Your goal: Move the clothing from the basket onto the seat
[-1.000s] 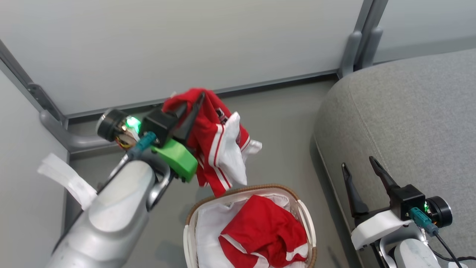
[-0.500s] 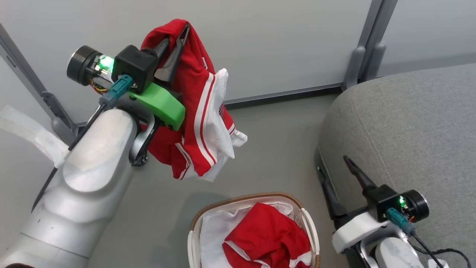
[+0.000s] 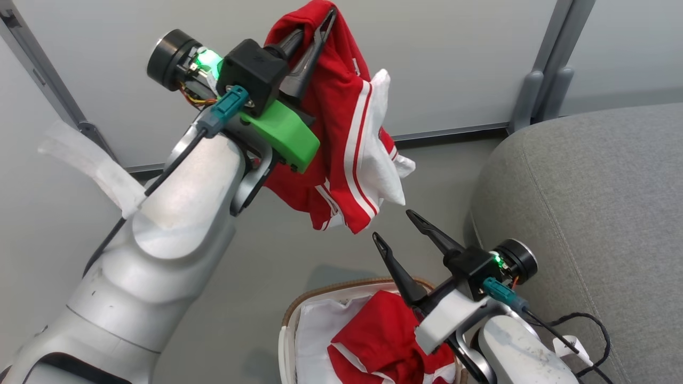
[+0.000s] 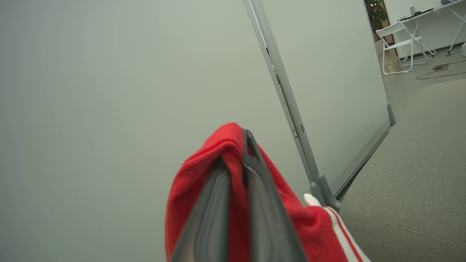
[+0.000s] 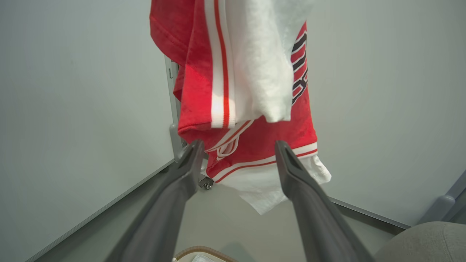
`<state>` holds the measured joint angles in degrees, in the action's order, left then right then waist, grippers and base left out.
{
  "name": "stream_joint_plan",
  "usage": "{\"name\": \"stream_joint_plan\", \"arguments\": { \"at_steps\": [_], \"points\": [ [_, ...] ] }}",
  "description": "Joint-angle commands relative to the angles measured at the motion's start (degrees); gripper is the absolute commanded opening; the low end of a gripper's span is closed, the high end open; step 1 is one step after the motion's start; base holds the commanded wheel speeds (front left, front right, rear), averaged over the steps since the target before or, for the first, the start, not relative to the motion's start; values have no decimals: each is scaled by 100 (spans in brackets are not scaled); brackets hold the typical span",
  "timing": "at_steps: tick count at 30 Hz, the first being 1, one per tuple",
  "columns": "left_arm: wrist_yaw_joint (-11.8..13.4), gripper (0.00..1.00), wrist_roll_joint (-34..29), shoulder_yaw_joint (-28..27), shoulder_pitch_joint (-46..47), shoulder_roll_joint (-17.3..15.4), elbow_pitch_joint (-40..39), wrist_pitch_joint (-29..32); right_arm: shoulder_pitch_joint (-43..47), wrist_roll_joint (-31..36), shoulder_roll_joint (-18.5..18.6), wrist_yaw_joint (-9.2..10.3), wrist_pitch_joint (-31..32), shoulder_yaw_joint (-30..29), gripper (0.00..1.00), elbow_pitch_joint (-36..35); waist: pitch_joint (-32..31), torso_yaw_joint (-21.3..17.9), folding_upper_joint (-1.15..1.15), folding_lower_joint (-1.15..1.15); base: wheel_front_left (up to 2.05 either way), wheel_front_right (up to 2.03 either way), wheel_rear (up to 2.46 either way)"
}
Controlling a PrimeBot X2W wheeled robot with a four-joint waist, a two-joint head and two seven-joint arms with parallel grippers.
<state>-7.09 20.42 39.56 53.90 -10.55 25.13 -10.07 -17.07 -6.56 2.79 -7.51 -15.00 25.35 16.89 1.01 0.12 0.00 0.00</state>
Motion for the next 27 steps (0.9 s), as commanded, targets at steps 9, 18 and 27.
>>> {"name": "stream_joint_plan", "arguments": {
  "at_steps": [9,18,27],
  "points": [
    [-33,0,61,314,160,206,-83,-12,-546,-531,22,4,-28,219,100,216,22,112,0,0,0,0,0],
    [-35,0,185,542,109,292,-232,-37,-749,-544,20,4,-28,215,100,218,-9,234,0,0,0,0,0],
    [-12,0,335,574,-97,214,-262,-39,-818,-604,21,4,-28,258,0,105,-31,268,0,0,0,0,0]
  ]
}}
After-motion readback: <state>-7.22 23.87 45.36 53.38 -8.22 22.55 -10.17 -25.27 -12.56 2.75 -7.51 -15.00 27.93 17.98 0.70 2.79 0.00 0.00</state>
